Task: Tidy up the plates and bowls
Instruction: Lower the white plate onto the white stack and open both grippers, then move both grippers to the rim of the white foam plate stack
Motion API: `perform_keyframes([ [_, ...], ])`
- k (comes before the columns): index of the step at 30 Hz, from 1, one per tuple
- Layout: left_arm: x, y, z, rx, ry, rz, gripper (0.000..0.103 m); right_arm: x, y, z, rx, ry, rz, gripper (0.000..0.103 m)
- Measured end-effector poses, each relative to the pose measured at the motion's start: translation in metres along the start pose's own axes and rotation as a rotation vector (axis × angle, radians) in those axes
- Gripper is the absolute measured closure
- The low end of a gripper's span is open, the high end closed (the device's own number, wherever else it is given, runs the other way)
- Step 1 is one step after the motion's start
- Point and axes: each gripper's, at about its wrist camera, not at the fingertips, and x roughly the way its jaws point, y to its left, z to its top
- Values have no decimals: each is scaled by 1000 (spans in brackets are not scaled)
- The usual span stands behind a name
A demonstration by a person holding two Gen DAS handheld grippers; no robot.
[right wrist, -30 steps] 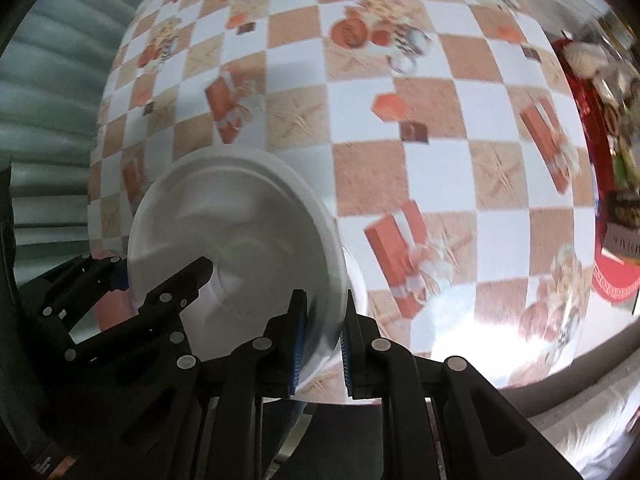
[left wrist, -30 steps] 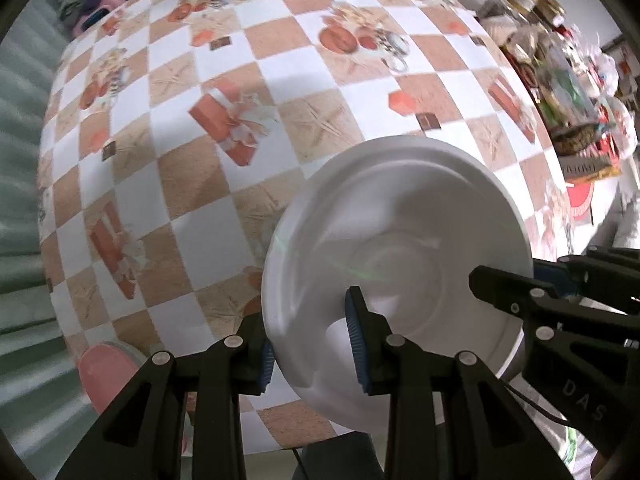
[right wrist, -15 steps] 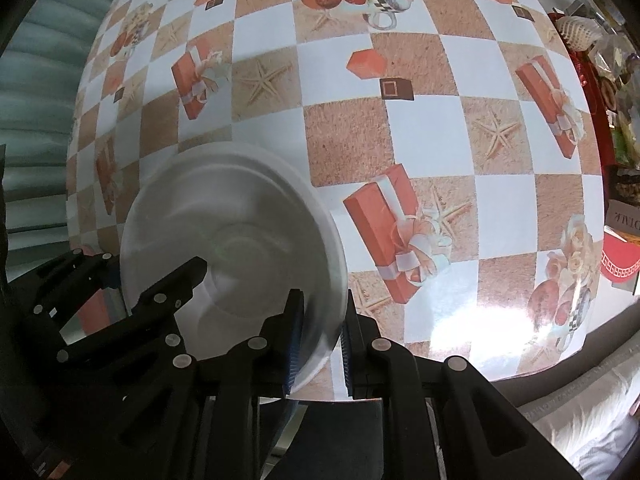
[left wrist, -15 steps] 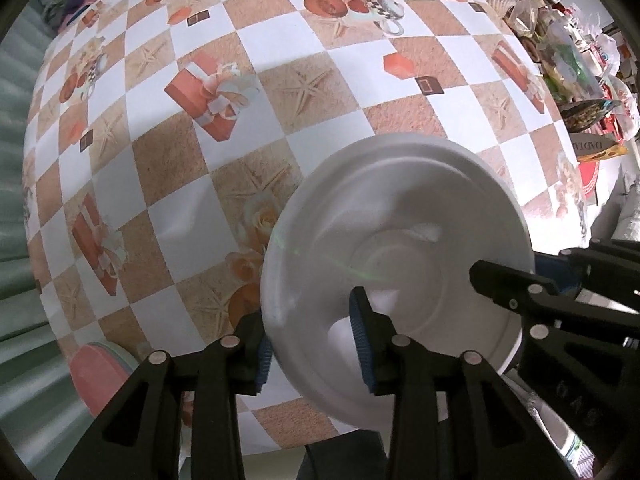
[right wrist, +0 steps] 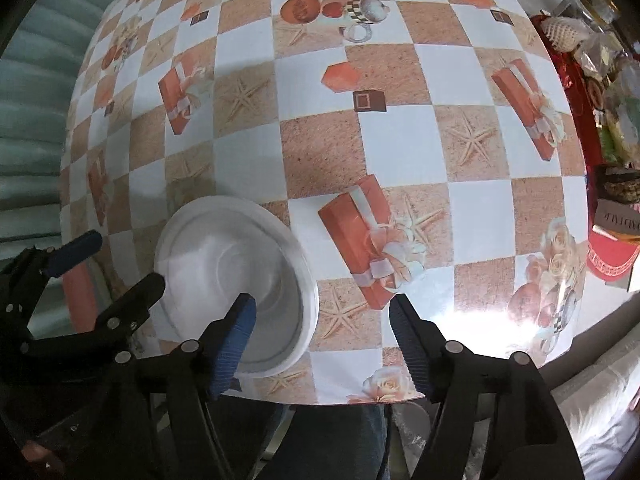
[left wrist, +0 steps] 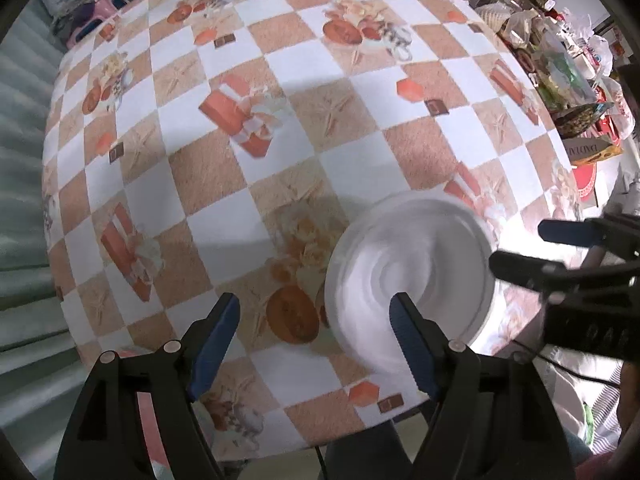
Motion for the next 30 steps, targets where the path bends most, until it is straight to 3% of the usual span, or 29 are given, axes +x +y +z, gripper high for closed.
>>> perform_keyframes([
  [2,3,0,0,0,29,-14,23,-1,-2,-1,6,1,1,33],
  [4,2,1,-2,4,30,2,20,-2,-2,-2,7,1,3,17],
  [5,1,2,-3,3,32,5,18,-2,-2,-2,8,-2,6,2],
  [9,0,10,-7,-30,52,-27,0,-9,0,-7,-5,-44,15,1],
  [16,0,15,-14,-5,97,-47,0,-3,6,-16,1,-20,20,1],
  [30,-4,-4,-5,87,106,8,0,2,-15,-30,128,32,20,1],
])
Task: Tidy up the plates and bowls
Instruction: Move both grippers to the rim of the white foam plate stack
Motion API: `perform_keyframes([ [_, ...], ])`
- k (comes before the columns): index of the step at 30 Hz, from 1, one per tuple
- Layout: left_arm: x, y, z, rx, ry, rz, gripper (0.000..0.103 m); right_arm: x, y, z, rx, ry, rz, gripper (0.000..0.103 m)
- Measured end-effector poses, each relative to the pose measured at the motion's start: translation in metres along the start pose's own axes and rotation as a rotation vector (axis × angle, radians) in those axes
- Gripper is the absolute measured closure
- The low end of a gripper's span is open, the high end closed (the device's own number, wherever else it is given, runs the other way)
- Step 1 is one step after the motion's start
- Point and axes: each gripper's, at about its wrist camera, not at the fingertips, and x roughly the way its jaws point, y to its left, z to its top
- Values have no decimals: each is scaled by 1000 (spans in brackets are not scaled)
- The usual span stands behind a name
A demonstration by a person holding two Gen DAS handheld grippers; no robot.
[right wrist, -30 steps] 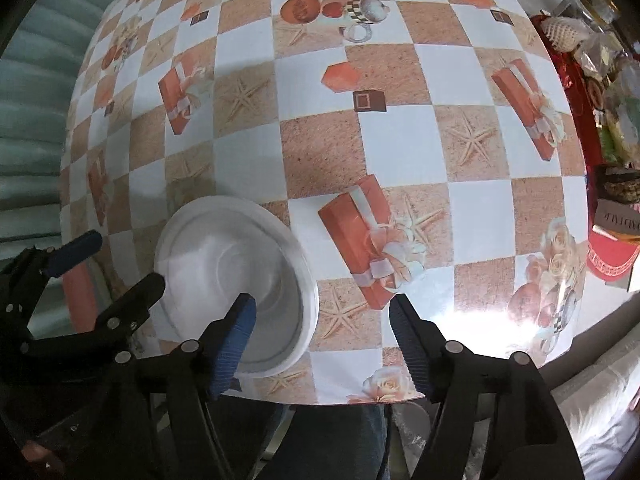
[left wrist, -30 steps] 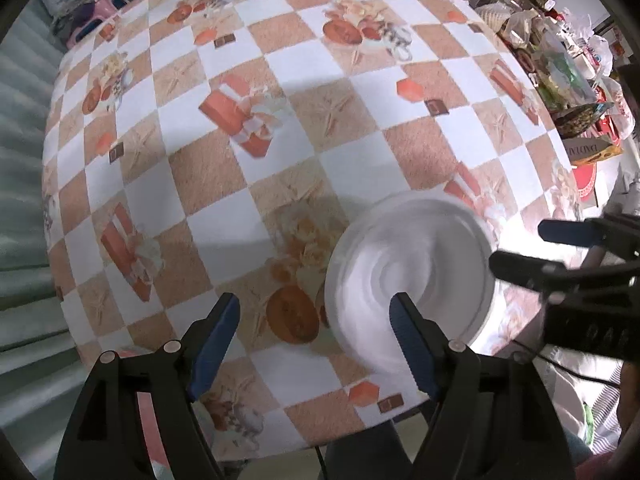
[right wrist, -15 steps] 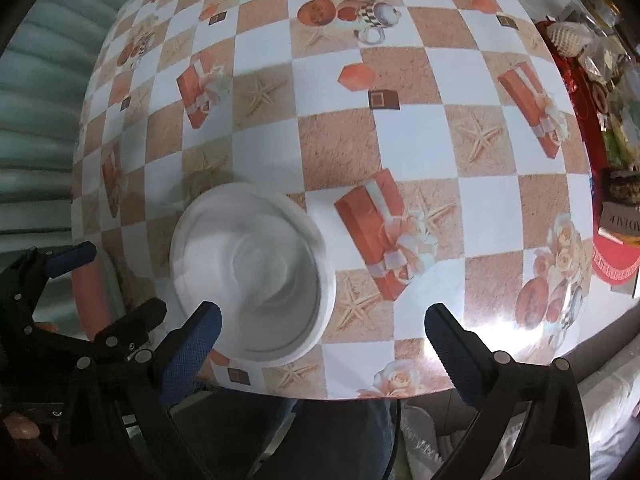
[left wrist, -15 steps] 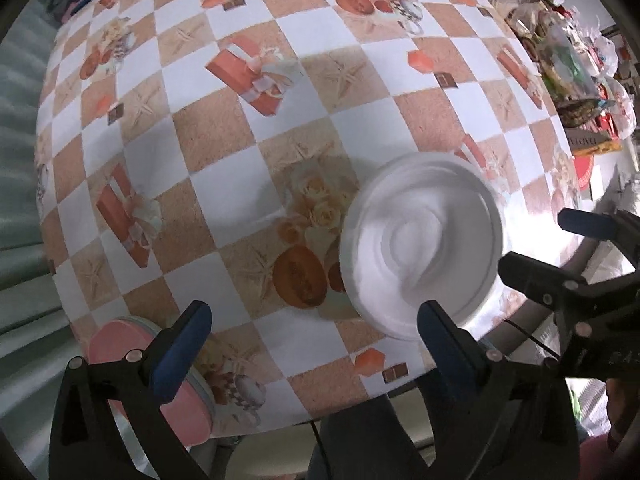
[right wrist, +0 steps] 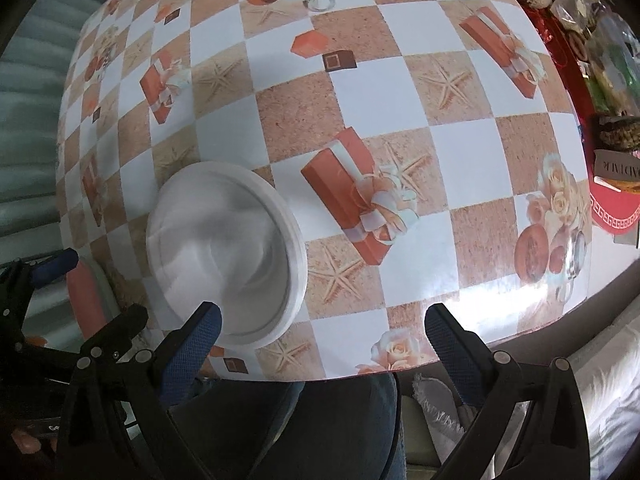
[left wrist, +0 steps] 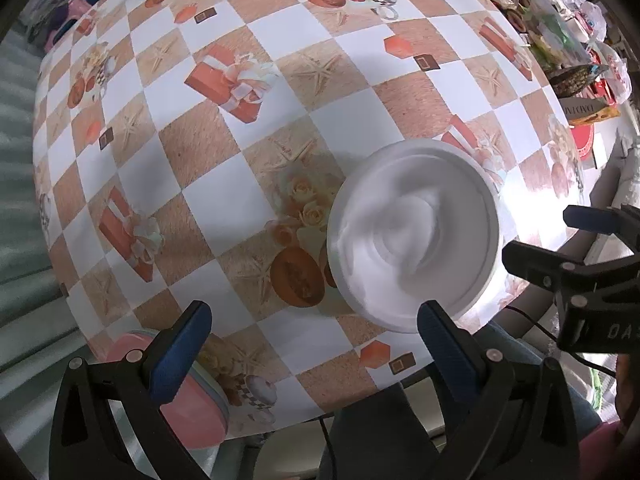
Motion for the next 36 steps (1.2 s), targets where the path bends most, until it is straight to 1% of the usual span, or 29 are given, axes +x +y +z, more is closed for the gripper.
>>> perform_keyframes([
  [13,0,2,0,-2,6,0,0,2,-2,-2,18,10,4,1],
  [20,2,3,1,-23,12,-5,0,6,0,1,5,21,-5,1],
  [27,6,2,0,-23,22,-10,0,13,2,1,-2,38,-10,1],
  [36,14,-4,0,-15,41,-10,0,20,-7,-3,16,57,-12,1],
])
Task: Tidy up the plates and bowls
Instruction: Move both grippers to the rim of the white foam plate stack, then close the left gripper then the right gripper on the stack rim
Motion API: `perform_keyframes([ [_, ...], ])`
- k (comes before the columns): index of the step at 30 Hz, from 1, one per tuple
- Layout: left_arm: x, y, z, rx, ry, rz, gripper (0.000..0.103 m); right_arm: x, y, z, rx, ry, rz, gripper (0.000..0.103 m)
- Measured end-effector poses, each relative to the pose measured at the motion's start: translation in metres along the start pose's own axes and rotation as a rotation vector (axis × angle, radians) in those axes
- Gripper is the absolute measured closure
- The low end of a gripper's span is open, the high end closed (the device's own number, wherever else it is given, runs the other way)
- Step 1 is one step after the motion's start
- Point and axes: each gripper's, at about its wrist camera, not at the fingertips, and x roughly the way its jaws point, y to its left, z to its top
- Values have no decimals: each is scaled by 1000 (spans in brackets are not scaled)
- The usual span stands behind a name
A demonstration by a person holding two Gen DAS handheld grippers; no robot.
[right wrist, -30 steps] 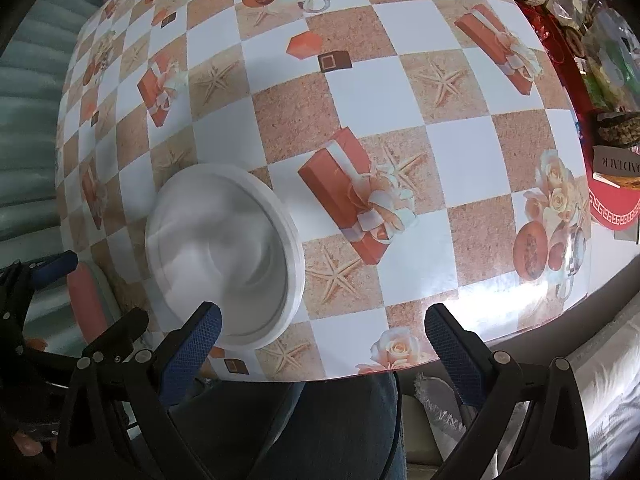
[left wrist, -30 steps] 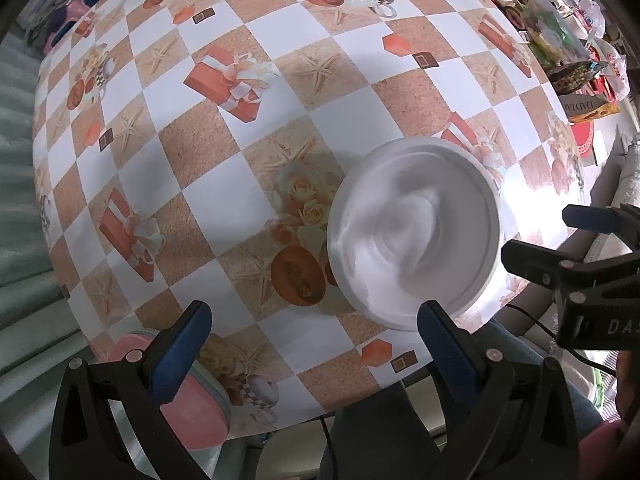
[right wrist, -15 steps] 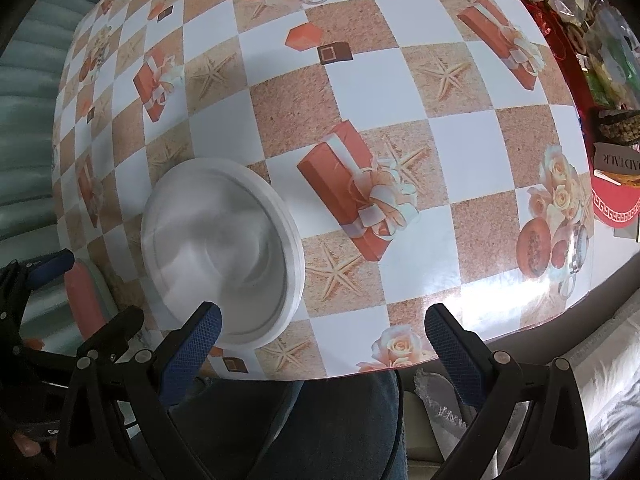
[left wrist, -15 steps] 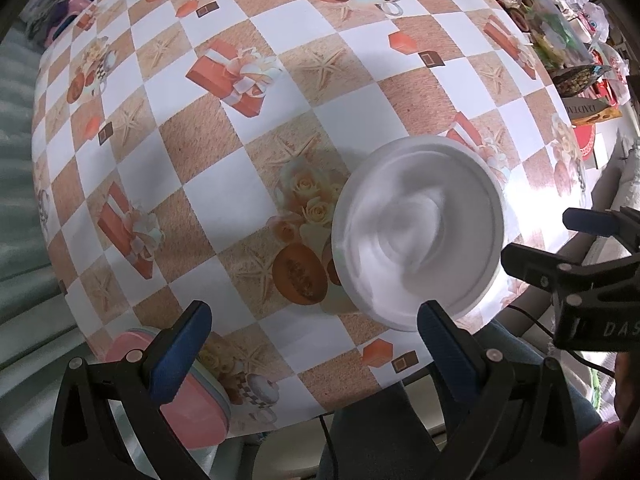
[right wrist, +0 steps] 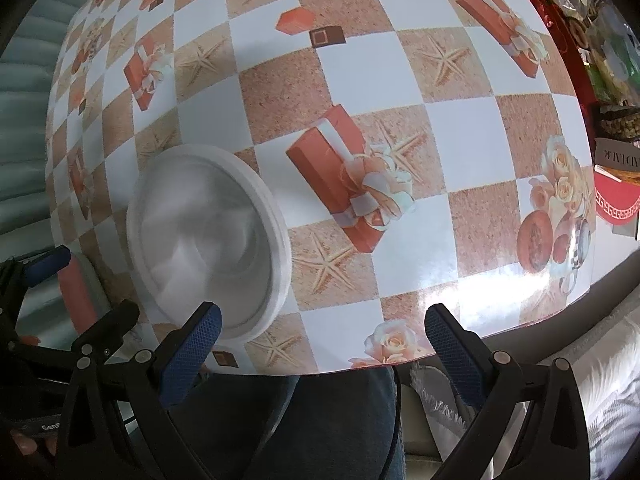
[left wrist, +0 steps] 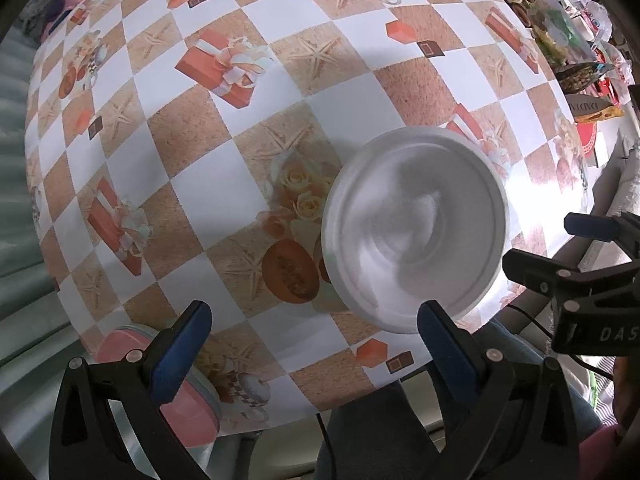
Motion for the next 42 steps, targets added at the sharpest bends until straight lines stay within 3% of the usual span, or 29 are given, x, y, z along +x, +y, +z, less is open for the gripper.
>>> perform_keyframes([
  [16,15,3,4,-48,18,6,0,15,-21,2,2,17,-14,1],
  [32,62,27,3,-220,73,0,0,43,-10,40,-97,50,-43,1],
  [42,83,39,6,-267,73,-8,0,77,-3,59,-133,89,-75,1],
])
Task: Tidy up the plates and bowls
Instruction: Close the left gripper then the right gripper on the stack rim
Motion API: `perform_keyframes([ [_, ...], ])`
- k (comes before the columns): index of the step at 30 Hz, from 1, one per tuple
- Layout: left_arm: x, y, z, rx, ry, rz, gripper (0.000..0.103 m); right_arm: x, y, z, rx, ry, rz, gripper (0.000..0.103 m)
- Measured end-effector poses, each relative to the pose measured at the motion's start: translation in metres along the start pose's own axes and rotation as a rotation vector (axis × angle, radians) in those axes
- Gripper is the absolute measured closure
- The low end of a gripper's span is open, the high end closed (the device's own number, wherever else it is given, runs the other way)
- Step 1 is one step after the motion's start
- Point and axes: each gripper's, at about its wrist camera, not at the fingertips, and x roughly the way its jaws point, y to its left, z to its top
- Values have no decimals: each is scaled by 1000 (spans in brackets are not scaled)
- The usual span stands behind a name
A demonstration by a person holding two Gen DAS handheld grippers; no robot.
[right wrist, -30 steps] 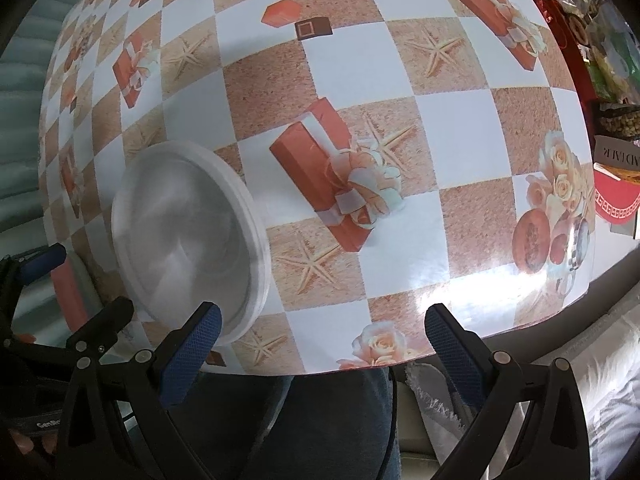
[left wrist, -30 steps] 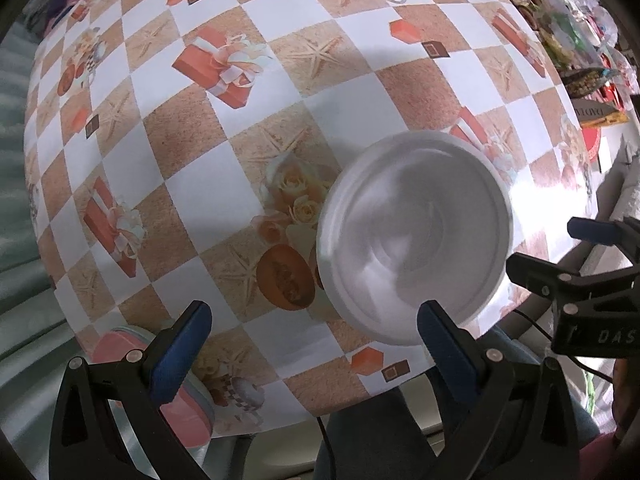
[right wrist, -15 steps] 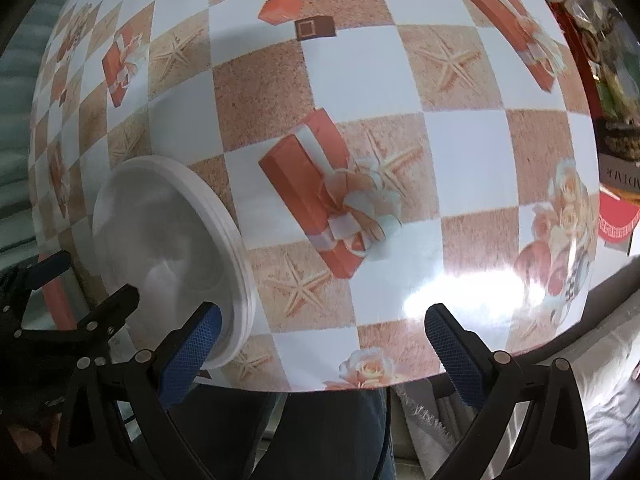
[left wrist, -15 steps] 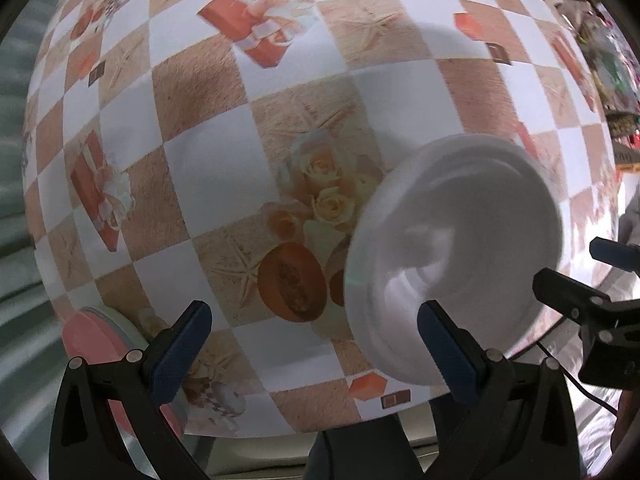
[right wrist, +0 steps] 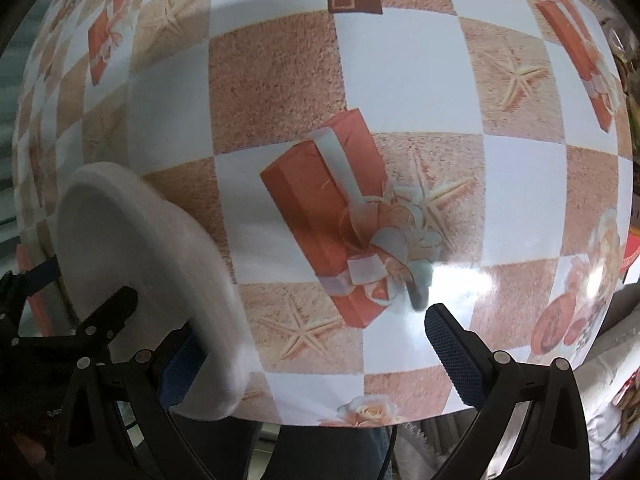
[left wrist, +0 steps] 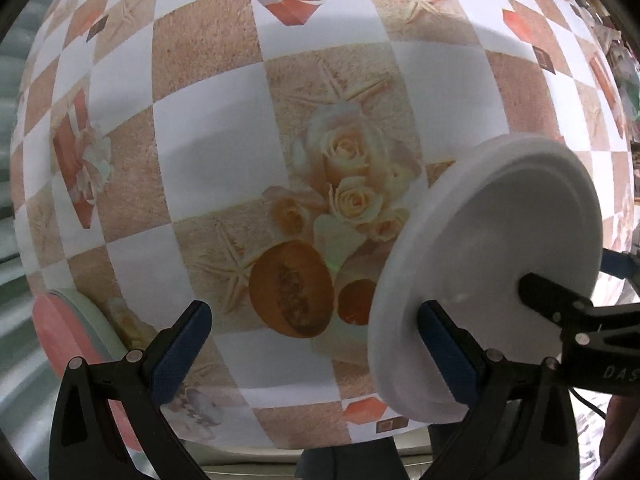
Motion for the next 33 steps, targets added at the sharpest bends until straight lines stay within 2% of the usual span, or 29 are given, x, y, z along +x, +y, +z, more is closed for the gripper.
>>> perform_keyframes([
  [6,7,7,2,-30,3,-57,0,10,1,12,-5,-2,18,0],
  [12,7,14,0,-52,-22,-63,0,10,-4,-1,2,-27,24,0],
  [15,15,17,-2,-66,29,-62,0,10,-6,-1,-4,8,24,0],
  [18,16,15,3,-58,30,-60,7,7,-9,4,17,-1,31,2],
  [19,13,11,3,-38,18,-61,14,6,-10,4,17,-10,31,4],
  [20,10,7,2,-14,3,-64,24,4,-8,3,11,-21,37,10],
  [21,7,4,1,0,-5,-71,29,-1,-8,2,-1,-30,44,20],
  [22,5,0,0,12,-9,-84,41,-4,-5,1,-19,-38,55,25],
  [23,4,-2,0,16,-10,-100,55,-6,-1,0,-37,-42,64,37],
  [24,3,-3,0,18,-6,-125,62,-7,2,0,-46,-42,73,48],
  [25,3,-4,0,14,1,-153,69,-8,5,0,-48,-39,87,54],
  [27,4,-4,0,-2,4,-158,69,-8,8,1,-36,-30,124,75],
  [29,6,-1,-1,1,3,-156,68,-7,13,2,-38,-27,137,83],
  [33,3,2,-7,1,-2,-137,67,-5,23,1,-51,-17,114,83],
])
